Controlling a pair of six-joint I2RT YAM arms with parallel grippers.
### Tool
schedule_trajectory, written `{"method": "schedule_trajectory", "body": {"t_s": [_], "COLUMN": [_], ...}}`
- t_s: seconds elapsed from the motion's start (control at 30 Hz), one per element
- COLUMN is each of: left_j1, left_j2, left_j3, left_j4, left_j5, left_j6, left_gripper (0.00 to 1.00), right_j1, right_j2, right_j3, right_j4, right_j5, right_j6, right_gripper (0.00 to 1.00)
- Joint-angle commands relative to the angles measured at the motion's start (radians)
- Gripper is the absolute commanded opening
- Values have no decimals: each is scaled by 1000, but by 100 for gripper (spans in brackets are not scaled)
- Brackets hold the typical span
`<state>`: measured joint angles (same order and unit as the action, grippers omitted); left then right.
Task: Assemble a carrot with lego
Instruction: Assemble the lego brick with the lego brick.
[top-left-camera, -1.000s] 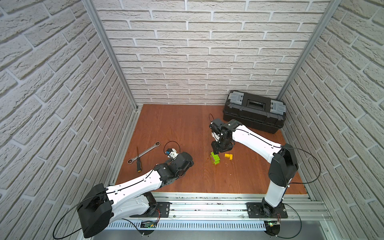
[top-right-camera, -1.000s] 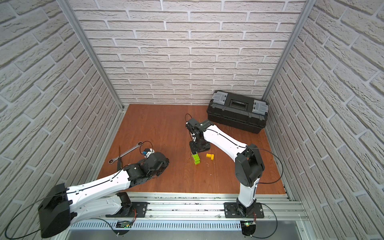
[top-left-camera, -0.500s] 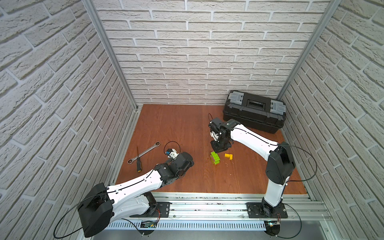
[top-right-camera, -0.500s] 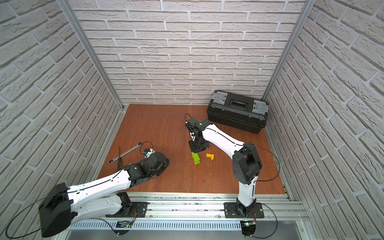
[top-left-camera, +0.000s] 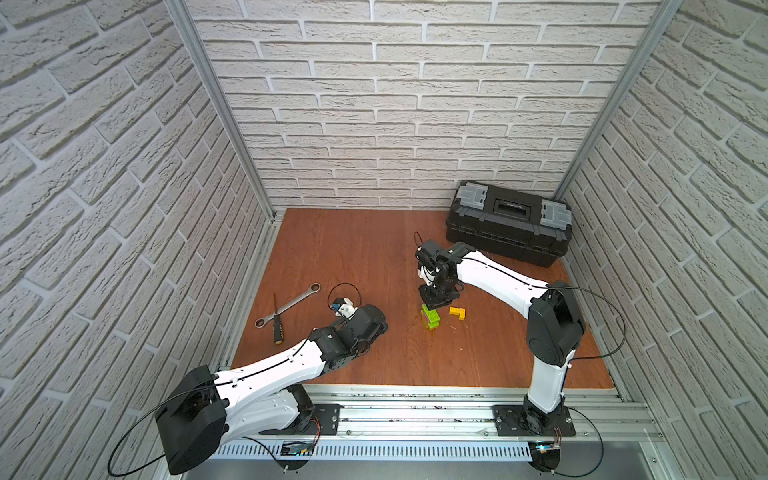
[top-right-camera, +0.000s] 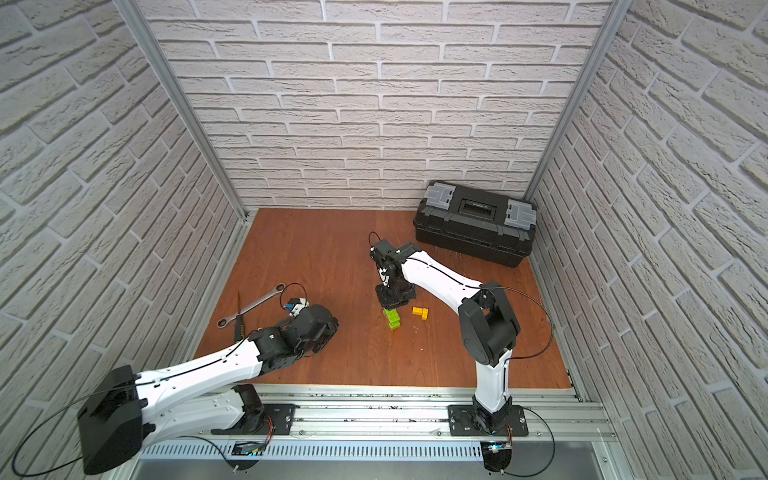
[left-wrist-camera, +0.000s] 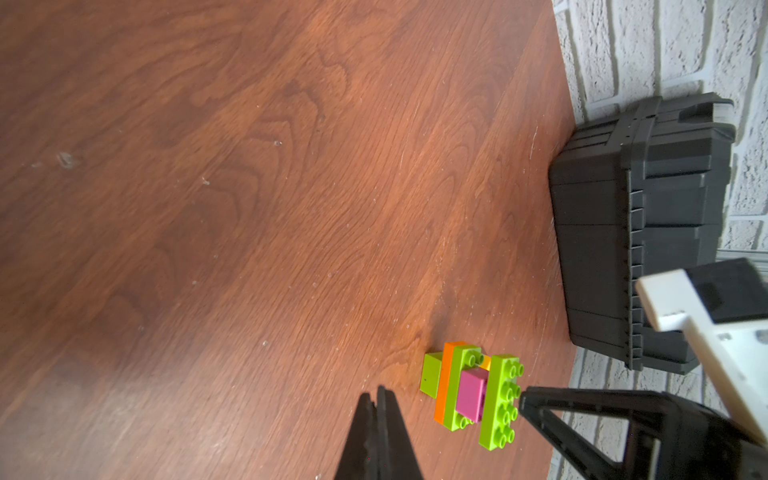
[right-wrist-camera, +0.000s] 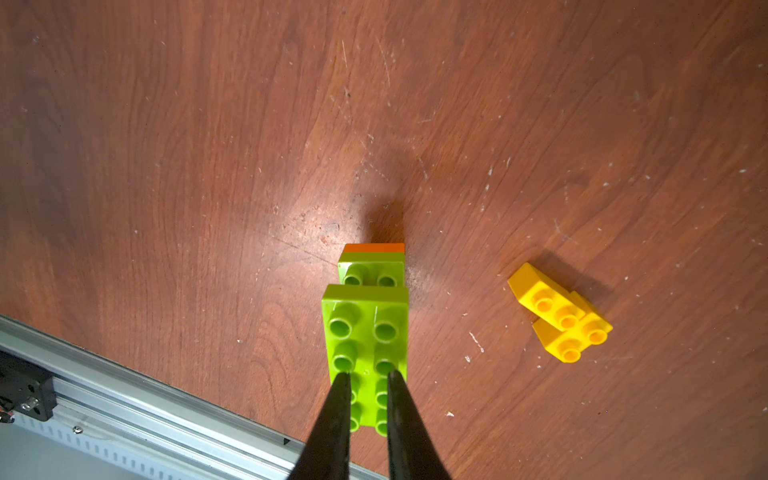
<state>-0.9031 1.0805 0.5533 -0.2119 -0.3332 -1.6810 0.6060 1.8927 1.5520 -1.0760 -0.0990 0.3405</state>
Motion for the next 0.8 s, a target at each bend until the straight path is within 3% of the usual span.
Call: {"method": "schedule_trajectory", "body": {"t_s": [0.0,0.5,0.77], "left_j1": [10,9,9], "left_j2": [11,19,27], "left_j3": [-9,-15,-14], "left_j4": [-3,-6,-1], "left_j5": [-11,-6,0], "left_j6": [-10,-19,-19], "left_gripper": [0,0,0], "right_j1": [3,15,20], "right_j2": [-2,-10,-27], "right_j3": [-34,-117,-69], "right_j4": [29,77,22], "right_j5": [-18,-1,31], "right_j6": [4,28,26], "right_gripper": [19,16,25]}}
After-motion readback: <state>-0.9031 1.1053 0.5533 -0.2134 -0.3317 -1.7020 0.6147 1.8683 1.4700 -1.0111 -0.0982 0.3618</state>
